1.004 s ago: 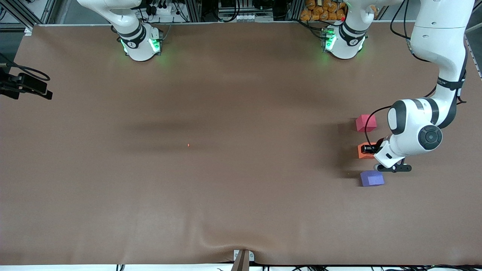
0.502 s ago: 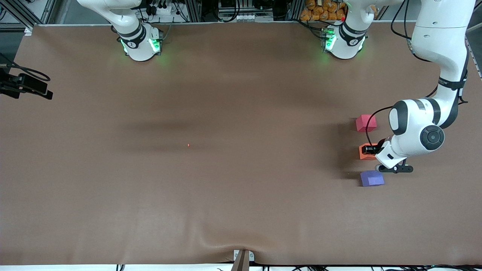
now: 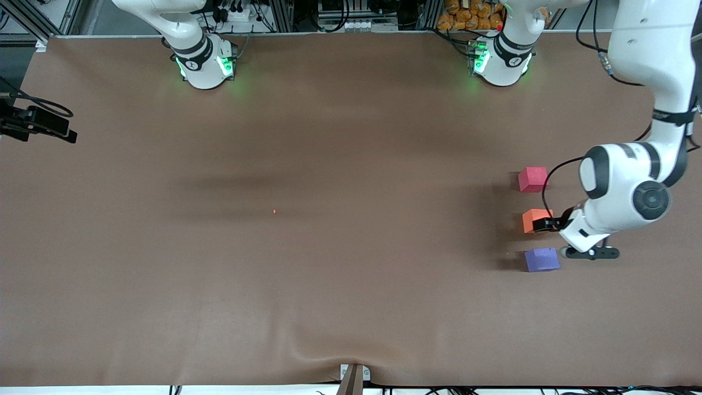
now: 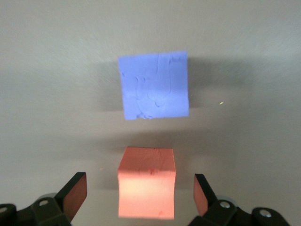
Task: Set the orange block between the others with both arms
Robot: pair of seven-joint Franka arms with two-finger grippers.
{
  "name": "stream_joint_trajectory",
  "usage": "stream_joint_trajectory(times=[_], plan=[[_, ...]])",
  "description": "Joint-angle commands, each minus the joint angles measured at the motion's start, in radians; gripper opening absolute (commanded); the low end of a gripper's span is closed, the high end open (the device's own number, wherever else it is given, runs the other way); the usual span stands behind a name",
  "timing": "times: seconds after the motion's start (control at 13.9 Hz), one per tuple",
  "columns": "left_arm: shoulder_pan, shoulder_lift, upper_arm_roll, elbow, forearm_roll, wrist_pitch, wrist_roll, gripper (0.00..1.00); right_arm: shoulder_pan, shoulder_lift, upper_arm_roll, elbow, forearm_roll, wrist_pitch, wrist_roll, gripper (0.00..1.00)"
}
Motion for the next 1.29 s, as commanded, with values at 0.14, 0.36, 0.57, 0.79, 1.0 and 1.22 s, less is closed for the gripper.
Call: stream_joint_trajectory(times=[0.14,0.36,0.57,0.79,1.0,1.22], plan=[[0.017,-0.108,0.005,0.187,0.020,-0.242,0.008,1.00,0.010,-0.017,-0.014,-0.005,-0.023,-0.027,0.022,1.00],[0.019,-0.134,0.005,0.352,0.012,-0.437,-0.002,1.00,0.011,-0.017,-0.013,0.000,-0.049,-0.035,0.022,1.00],[0.019,-0.211,0.005,0.375,0.017,-0.501,-0.003,1.00,0.011,-0.017,-0.013,0.000,-0.052,-0.036,0.025,1.00],[0.030,-0.278,0.005,0.374,0.008,-0.571,-0.005,1.00,0.011,-0.017,-0.013,0.000,-0.051,-0.036,0.027,1.00],[0.030,-0.331,0.001,0.372,0.005,-0.637,-0.023,1.00,0.011,-0.017,-0.013,0.000,-0.049,-0.040,0.025,1.00],[0.022,-0.357,-0.007,0.369,0.003,-0.680,-0.092,1.00,0.011,-0.019,-0.013,0.000,-0.051,-0.040,0.021,1.00]])
